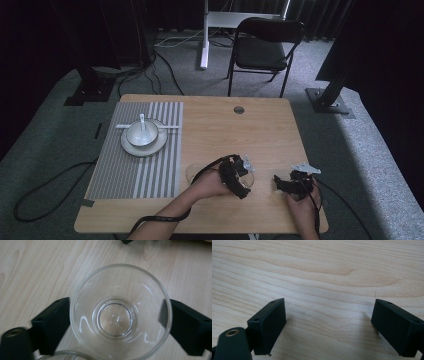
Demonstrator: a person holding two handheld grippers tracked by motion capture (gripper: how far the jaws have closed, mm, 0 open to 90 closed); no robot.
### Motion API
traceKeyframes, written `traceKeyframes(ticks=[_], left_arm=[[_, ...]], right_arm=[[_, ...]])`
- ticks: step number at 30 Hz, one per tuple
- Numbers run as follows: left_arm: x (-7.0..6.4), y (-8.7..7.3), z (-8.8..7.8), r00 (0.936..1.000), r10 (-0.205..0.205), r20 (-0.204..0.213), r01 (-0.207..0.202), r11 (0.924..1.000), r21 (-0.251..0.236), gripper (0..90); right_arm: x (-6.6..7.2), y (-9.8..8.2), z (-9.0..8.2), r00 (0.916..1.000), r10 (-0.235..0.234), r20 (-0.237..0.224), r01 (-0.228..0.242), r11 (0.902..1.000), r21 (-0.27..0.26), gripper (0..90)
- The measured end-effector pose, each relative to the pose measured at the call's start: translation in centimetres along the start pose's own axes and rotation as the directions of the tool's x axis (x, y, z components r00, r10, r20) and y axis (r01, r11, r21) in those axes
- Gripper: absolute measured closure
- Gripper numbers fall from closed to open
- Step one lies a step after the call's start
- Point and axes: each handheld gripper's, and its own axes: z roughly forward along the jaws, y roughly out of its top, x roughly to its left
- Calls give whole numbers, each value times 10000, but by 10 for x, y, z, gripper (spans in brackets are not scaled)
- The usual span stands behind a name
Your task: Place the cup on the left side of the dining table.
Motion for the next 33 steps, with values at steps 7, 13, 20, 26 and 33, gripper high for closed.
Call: traceKeyframes(ticks=[7, 13, 20, 26, 33], left_arm=[[-3, 2, 3, 9996, 283, -34, -282, 9991, 322, 164], [-1, 3, 4, 9995, 299, 131, -304, 9987, 400, 180], [-1, 5, 3, 9996, 212, 180, -221, 9984, 513, 184], [-1, 6, 2, 9996, 87, 268, -96, 9994, 336, 185], [3, 13, 0, 9993, 166, 332, -175, 9995, 277, 185]], right_arm=[[0, 0, 0, 10000, -9, -2, 9, 10000, 1, 120], [0, 0, 0, 10000, -10, -2, 10, 10000, -1, 120], [0, 0, 0, 10000, -19, 2, 19, 10000, -9, 121], [0, 0, 0, 10000, -7, 5, 7, 10000, -9, 122], [0, 0, 0, 10000, 13, 1, -13, 10000, -1, 122]])
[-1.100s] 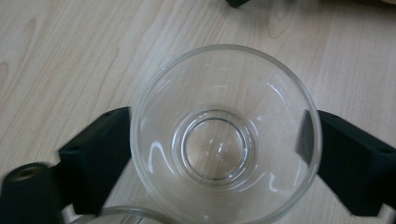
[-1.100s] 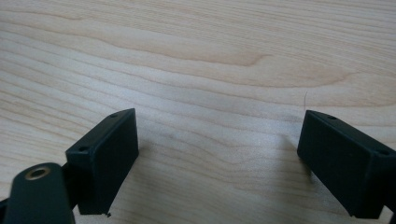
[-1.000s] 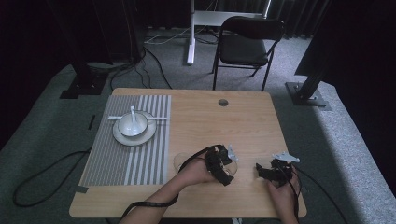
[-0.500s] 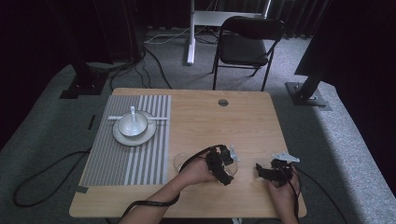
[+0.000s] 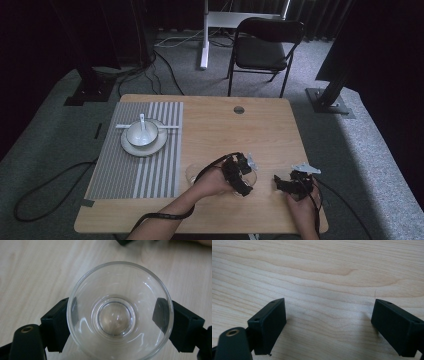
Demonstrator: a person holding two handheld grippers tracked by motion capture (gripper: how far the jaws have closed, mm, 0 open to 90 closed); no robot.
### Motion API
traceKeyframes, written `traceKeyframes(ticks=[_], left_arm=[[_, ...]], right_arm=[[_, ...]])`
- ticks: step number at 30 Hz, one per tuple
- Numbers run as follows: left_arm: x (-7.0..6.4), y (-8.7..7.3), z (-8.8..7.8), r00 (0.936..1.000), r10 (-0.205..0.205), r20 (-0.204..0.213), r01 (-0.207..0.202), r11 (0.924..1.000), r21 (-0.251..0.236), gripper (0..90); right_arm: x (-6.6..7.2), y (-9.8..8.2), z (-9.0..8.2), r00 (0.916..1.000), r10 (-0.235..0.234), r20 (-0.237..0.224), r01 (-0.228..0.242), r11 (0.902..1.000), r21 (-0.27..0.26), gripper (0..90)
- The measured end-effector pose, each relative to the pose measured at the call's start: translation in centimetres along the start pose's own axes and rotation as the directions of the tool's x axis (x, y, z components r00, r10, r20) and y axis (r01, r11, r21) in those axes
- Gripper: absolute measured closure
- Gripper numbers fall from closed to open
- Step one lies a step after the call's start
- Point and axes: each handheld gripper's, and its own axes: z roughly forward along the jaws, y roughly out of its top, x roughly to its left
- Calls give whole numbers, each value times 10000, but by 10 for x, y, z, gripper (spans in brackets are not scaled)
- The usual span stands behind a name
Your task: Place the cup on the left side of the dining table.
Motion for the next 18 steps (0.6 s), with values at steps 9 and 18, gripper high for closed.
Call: traceKeyframes(ticks=[9, 18], left_arm=[[15, 8, -13, 9990, -313, -325, 296, 9983, -507, 185], [41, 2, -23, 9864, -1296, -1011, 1195, 9878, -1004, 185]], right_arm=[[0, 0, 0, 10000, -32, 5, 32, 10000, 3, 122], [0, 0, 0, 10000, -31, 7, 31, 10000, -13, 122]])
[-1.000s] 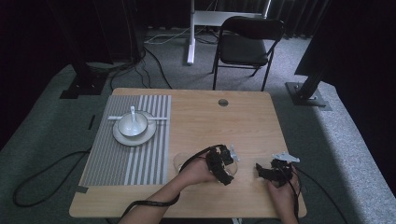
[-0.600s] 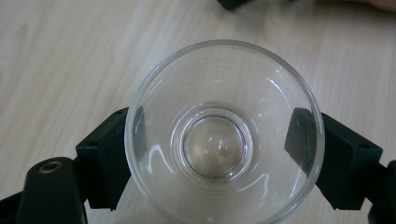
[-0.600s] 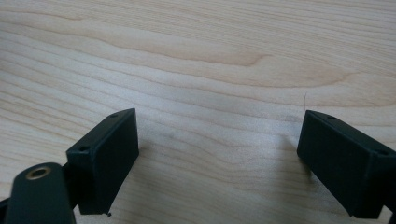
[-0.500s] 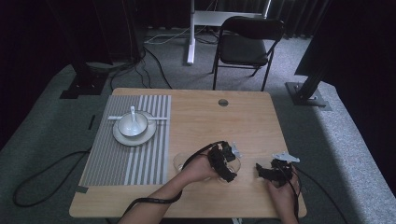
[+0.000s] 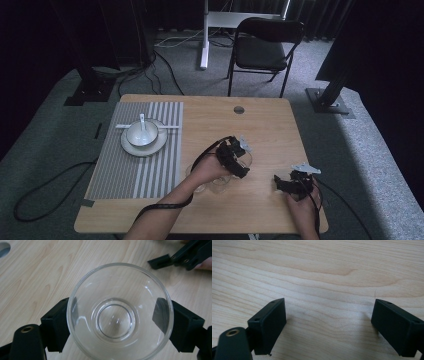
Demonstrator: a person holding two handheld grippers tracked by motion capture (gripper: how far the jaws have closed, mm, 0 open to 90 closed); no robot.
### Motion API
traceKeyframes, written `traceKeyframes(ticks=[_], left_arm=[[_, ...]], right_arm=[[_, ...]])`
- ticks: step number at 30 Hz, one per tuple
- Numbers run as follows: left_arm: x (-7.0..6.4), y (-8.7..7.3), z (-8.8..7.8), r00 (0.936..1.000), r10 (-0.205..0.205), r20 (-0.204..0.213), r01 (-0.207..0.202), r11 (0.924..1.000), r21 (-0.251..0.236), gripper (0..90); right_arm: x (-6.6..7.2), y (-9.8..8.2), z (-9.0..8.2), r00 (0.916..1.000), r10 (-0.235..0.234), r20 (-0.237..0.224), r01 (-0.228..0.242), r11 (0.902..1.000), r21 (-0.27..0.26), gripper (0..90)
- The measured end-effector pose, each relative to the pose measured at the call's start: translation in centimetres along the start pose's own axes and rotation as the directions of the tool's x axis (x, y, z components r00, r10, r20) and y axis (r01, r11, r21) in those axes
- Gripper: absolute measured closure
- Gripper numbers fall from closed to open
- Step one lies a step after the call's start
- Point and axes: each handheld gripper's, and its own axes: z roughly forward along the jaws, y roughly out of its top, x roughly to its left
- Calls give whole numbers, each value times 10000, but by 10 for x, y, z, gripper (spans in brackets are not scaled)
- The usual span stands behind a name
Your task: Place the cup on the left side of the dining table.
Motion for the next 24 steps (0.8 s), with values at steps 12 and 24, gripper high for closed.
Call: traceKeyframes(ticks=[12, 24], left_arm=[[34, -18, -8, 9940, -905, -609, 907, 9959, 11, 185], [60, -44, -38, 9767, -1627, -1396, 1635, 9865, -56, 185]], right_arm=[[0, 0, 0, 10000, 8, -1, -8, 10000, 6, 122], [0, 0, 0, 10000, 19, 8, -19, 10000, 9, 123]])
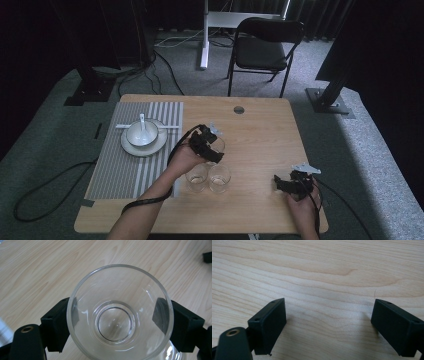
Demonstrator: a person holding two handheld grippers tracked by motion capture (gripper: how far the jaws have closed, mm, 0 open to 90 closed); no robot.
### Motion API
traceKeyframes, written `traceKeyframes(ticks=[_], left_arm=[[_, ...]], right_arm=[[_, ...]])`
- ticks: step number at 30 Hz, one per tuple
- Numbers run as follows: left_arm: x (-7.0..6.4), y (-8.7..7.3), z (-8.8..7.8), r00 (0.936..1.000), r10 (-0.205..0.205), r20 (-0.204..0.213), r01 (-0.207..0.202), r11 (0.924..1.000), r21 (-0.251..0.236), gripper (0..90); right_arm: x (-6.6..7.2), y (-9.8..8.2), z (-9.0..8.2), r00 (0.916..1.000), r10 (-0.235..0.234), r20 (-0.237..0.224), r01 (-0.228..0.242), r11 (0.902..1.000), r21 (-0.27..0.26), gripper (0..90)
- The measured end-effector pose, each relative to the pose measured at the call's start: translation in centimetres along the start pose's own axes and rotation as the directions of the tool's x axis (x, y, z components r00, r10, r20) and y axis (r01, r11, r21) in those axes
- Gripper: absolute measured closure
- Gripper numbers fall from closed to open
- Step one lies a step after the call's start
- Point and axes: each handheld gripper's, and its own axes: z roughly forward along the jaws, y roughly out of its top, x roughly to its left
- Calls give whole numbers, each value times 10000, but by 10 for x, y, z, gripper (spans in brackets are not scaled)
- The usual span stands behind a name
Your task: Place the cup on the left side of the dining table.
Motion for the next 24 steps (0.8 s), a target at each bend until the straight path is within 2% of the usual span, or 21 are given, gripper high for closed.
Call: traceKeyframes(ticks=[1, 3, 12, 19, 21, 23, 24], left_arm=[[2, -2, -2, 10000, 23, -87, -23, 10000, 17, 185], [7, -7, -6, 9996, -186, -214, 186, 9998, 8, 185], [22, -29, -24, 9976, -476, -494, 481, 9988, 80, 185], [35, -46, -36, 9935, -805, -800, 815, 9966, 93, 185], [41, -53, -41, 9905, -1012, -927, 1022, 9947, 69, 185], [41, -53, -41, 9905, -1012, -927, 1022, 9947, 69, 185], [45, -60, -46, 9880, -1168, -1013, 1179, 9930, 48, 185]], right_arm=[[0, 0, 0, 10000, 1, 1, -1, 10000, 0, 123], [0, 0, 0, 10000, -1, 3, 1, 10000, -1, 123], [0, 0, 0, 10000, 2, 3, -2, 10000, -1, 124], [0, 0, 0, 10000, 11, -1, -11, 10000, 3, 124], [0, 0, 0, 10000, 11, -1, -11, 10000, 1, 123], [0, 0, 0, 10000, 10, 1, -10, 10000, 0, 124], [0, 0, 0, 10000, 15, 0, -15, 10000, 3, 124]])
